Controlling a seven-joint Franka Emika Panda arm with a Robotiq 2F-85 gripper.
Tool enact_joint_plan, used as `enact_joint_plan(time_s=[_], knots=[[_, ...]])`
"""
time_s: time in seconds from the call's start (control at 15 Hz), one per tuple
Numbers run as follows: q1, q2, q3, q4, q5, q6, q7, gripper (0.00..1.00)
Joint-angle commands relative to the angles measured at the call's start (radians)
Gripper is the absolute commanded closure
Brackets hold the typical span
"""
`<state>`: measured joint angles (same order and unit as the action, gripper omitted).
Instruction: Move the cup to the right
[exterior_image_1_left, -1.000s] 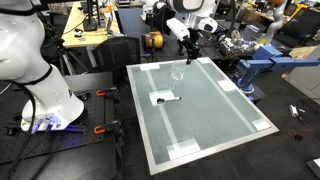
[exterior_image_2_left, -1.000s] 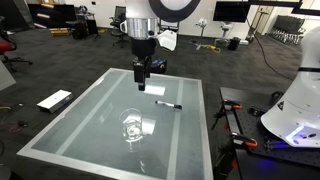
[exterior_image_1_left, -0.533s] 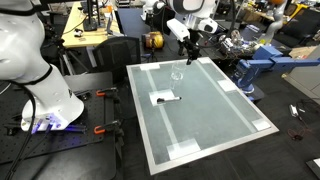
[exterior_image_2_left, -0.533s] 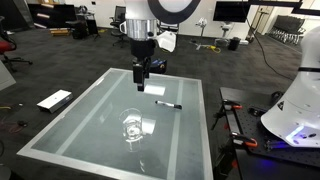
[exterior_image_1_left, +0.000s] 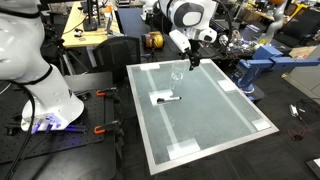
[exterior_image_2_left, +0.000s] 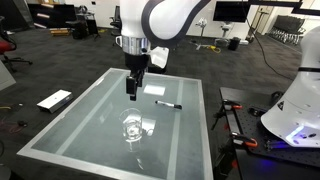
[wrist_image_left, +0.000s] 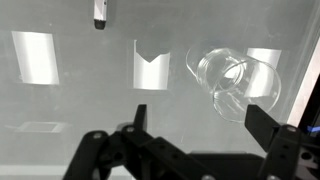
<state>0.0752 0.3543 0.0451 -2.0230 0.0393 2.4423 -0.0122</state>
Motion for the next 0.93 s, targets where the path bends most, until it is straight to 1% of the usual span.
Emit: enact_joint_plan(time_s=[0.0,0.4,0.87], knots=[[0.01,0.066,0.001,0.068,-0.017,-0.006,0.036,0.0],[0.026,0.142,0.003,0.134,-0.016,-0.02,0.039,0.0],[0.04,0.202,0.007,0.175,-0.012,-0.033,0.035,0.0]])
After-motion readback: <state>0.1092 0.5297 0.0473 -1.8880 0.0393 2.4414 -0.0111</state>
